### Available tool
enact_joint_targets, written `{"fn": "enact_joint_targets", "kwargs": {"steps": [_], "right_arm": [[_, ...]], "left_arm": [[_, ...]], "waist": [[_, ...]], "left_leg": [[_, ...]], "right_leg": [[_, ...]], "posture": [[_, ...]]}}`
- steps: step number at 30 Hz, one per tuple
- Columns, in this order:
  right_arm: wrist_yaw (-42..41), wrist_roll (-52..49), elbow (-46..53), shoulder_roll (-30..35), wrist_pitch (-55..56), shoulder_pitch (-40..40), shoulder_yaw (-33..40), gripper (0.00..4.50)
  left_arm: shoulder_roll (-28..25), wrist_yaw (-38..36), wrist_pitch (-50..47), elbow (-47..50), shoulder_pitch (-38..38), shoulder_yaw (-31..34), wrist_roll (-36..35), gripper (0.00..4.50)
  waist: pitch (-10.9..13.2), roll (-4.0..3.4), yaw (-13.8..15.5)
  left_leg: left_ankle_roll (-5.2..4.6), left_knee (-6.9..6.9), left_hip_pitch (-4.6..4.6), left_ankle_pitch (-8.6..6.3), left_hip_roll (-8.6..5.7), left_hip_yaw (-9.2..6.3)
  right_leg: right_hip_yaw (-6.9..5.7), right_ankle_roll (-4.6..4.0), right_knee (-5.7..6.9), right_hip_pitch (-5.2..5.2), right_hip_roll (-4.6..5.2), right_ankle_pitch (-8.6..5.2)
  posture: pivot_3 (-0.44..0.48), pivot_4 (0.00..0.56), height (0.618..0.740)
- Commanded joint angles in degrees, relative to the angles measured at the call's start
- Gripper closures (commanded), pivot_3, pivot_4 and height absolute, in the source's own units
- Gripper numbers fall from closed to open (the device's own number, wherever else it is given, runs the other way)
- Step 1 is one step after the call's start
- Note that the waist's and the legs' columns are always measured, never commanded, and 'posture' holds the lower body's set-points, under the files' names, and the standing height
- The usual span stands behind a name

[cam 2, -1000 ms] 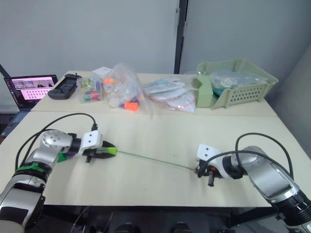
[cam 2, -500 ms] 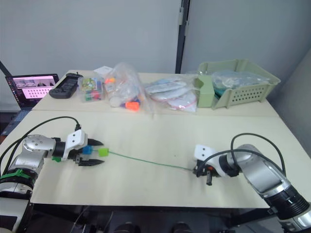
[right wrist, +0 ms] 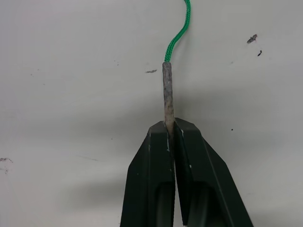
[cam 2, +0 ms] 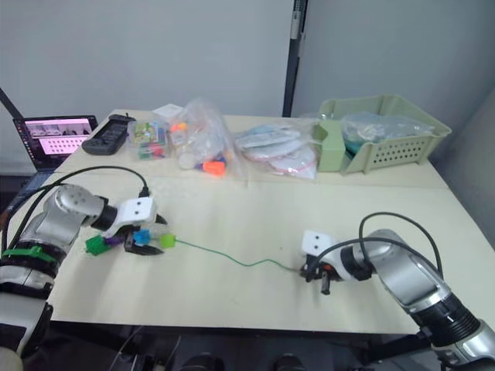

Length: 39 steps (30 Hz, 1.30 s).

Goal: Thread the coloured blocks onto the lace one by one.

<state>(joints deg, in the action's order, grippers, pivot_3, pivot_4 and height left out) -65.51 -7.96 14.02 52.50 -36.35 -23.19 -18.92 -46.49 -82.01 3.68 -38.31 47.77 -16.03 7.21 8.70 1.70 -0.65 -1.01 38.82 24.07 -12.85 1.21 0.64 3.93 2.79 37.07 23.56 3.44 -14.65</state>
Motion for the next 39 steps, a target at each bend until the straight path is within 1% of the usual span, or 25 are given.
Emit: {"fn": "enact_joint_targets", "kwargs": {"steps": [1,4,6,9,12,19,20,28,32,34,36,39], "right_arm": [[0.6,-0.4,2.2,0.9,-0.8,1.6,2.1,4.50],[1.3,-0.3,2.8,1.1,-1.2,2.7,2.9,4.50],[1.5,-0.4,3.1,1.1,-1.4,3.1,3.1,4.50],[1.7,-0.4,3.4,1.0,-1.7,3.4,3.3,4.50],[1.9,-0.3,3.4,1.0,-1.8,3.4,3.4,4.50],[1.8,-0.2,3.0,1.1,-1.6,3.1,3.4,4.50],[1.7,-0.2,3.0,1.2,-1.6,3.1,3.5,4.50],[1.3,-0.6,3.9,2.2,-1.7,3.2,4.4,4.50],[-0.5,0.4,4.0,7.8,-0.6,4.0,6.5,4.50],[-0.5,0.1,4.0,9.1,-0.4,4.2,7.2,4.50],[0.1,0.1,2.8,12.3,0.3,6.4,11.4,4.50],[1.5,0.5,0.7,14.2,2.2,9.8,15.4,4.50]], "left_arm": [[1.1,-1.4,-1.1,-1.2,2.8,-1.3,1.4,0.05],[2.0,-2.7,-1.7,-2.0,4.0,-2.7,2.5,0.05],[1.8,-4.0,-2.3,-1.5,3.8,-3.6,3.0,0.05],[2.2,-3.0,-3.0,-1.6,4.0,-4.2,4.2,0.05],[2.4,-3.1,-4.1,-1.6,3.9,-5.1,5.3,0.88],[2.4,-3.9,-5.0,-0.2,3.2,-6.0,6.1,3.13],[2.2,-4.0,-4.9,-0.1,3.2,-6.1,6.2,3.22],[1.9,-5.5,-1.9,-0.1,5.4,-6.0,6.1,3.22],[2.1,-6.4,-0.9,0.2,6.7,-6.3,6.5,3.22],[2.2,-6.6,-0.6,0.0,7.1,-6.3,6.6,3.22],[2.4,-7.1,-0.6,-0.3,8.0,-6.3,6.6,3.22],[2.6,-7.4,-0.2,-1.2,9.0,-6.4,6.7,3.22]], "waist": [[0.0,0.00,0.0],[0.0,0.01,0.0],[0.0,0.00,0.0],[0.0,0.01,0.0],[0.0,0.00,0.0],[0.0,0.00,0.1],[0.0,0.00,0.1],[0.0,0.00,0.0],[0.0,0.00,0.3],[0.0,0.00,0.1],[0.0,0.00,0.2],[0.0,0.01,0.3]], "left_leg": [[0.00,0.00,0.05,0.00,0.00,0.00],[0.00,0.07,0.35,0.01,-0.01,-0.01],[0.00,0.07,0.36,0.01,-0.02,0.00],[0.00,0.06,0.35,0.01,-0.02,0.00],[0.00,0.07,0.34,0.01,-0.02,0.00],[0.00,0.09,0.26,0.01,-0.02,0.00],[0.00,0.09,0.26,0.01,-0.02,0.00],[0.00,0.09,0.29,0.01,-0.02,0.00],[0.00,0.11,0.40,0.01,-0.05,0.00],[0.00,0.13,0.48,0.01,-0.05,0.00],[0.00,0.12,0.50,0.01,-0.02,-0.01],[-0.01,0.13,0.56,0.01,-0.05,-0.03]], "right_leg": [[0.00,0.00,0.03,0.07,0.00,0.00],[0.01,0.00,0.10,0.39,0.00,0.01],[0.02,0.00,0.10,0.42,0.01,0.01],[0.02,0.00,0.12,0.42,0.01,0.01],[0.02,0.01,0.11,0.40,0.01,0.01],[0.03,0.00,0.14,0.33,0.01,0.01],[0.03,0.00,0.14,0.34,0.01,0.01],[0.03,0.00,0.14,0.36,0.01,0.01],[0.03,0.00,0.14,0.46,0.03,0.01],[0.03,0.00,0.13,0.54,0.04,0.01],[0.03,0.00,0.14,0.56,0.02,0.01],[0.02,0.00,0.13,0.59,0.03,0.01]], "posture": [[0.000,0.150,0.734],[0.000,0.150,0.734],[0.000,0.150,0.734],[0.000,0.150,0.734],[0.000,0.150,0.734],[0.000,0.150,0.734],[0.000,0.150,0.734],[0.000,0.150,0.734],[0.000,0.150,0.734],[0.000,0.150,0.734],[0.000,0.150,0.734],[0.000,0.150,0.734]]}}
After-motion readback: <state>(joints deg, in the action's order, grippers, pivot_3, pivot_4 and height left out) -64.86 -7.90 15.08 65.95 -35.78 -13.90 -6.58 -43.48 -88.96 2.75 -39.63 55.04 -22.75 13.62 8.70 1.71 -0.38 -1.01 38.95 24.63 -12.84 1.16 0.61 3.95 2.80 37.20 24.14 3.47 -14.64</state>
